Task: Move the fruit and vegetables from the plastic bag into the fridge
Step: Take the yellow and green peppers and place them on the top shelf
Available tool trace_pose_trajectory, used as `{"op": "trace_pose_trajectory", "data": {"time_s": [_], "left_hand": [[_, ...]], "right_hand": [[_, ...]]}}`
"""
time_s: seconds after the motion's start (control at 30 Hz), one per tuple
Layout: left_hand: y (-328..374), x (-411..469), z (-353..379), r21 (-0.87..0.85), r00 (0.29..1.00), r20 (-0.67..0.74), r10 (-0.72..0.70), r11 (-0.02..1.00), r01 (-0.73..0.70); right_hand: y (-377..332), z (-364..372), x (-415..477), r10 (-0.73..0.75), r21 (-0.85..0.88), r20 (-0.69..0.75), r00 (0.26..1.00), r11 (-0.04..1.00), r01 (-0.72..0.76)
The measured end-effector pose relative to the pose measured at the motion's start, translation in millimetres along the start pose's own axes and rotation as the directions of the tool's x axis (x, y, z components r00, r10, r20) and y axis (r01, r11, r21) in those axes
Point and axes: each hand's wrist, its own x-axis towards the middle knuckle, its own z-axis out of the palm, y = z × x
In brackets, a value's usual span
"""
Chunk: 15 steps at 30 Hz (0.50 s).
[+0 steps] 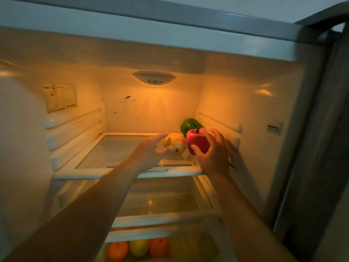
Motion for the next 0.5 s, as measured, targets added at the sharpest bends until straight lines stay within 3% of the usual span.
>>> {"op": "trace_pose_trajectory", "data": {"time_s": [0.13,0.3,0.5], "left_hand": [[1.0,-20.8,-20.6,0.098,0.999,0.037,-0.031,0.995,0.027],[3.6,-54.1,-45.2,0.281,0.998,0.008,0.062,0.958,-0.062],[17.5,-89.3,-55.2,0.300,0.988,0.009,0.153,0.942,-0.148]], "right_hand": [[0.8,-2.4,-2.1,0.002,0.044,0.019,1.000,0.999,-0.003],[-15.8,-15.2,-25.2,-0.091,0.165,0.018,0.996,0.982,0.086],[-46.3,-48.6,-67.6,-0.146,0.158,0.168,0.975,0.980,0.120]]}}
